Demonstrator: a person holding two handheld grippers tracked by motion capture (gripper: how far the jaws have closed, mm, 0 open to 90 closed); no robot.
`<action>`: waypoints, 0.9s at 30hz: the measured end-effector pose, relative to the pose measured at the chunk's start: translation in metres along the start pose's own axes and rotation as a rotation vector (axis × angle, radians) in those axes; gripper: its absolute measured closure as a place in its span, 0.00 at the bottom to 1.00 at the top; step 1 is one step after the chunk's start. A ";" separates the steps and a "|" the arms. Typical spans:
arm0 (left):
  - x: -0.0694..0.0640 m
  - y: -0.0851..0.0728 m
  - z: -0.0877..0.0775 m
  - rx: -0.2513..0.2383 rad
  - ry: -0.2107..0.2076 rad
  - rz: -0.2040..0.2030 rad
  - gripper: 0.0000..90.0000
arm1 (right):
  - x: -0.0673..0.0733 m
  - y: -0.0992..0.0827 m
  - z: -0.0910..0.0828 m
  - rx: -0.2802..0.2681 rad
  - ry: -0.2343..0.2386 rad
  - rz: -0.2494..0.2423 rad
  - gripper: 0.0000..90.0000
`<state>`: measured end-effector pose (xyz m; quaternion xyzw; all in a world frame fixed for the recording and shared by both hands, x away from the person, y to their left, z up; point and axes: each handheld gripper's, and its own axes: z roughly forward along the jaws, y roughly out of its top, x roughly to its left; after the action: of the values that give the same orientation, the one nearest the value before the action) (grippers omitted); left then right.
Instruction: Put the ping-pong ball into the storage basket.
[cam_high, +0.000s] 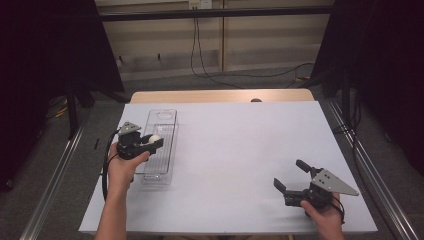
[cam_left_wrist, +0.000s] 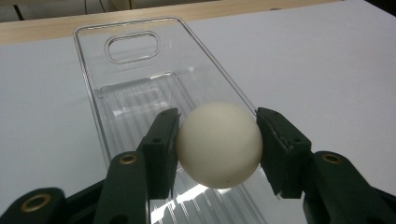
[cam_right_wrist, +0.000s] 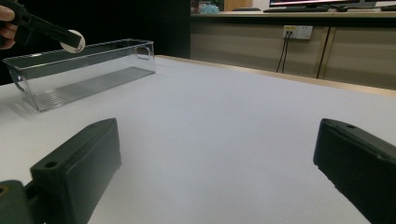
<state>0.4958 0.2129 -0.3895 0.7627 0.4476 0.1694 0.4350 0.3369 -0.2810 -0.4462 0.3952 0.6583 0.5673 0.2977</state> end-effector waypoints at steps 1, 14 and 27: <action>0.000 0.000 0.000 0.001 0.003 -0.004 0.57 | 0.000 0.000 0.000 0.002 0.000 0.000 0.00; 0.002 -0.002 0.004 0.019 0.006 0.013 0.57 | 0.000 0.000 0.000 -0.003 -0.001 -0.003 0.00; 0.004 -0.003 0.005 0.024 0.005 0.004 0.57 | 0.000 0.000 -0.001 -0.005 0.001 -0.002 0.00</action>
<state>0.4996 0.2140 -0.3956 0.7685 0.4491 0.1667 0.4241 0.3366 -0.2814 -0.4458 0.3934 0.6574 0.5690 0.2990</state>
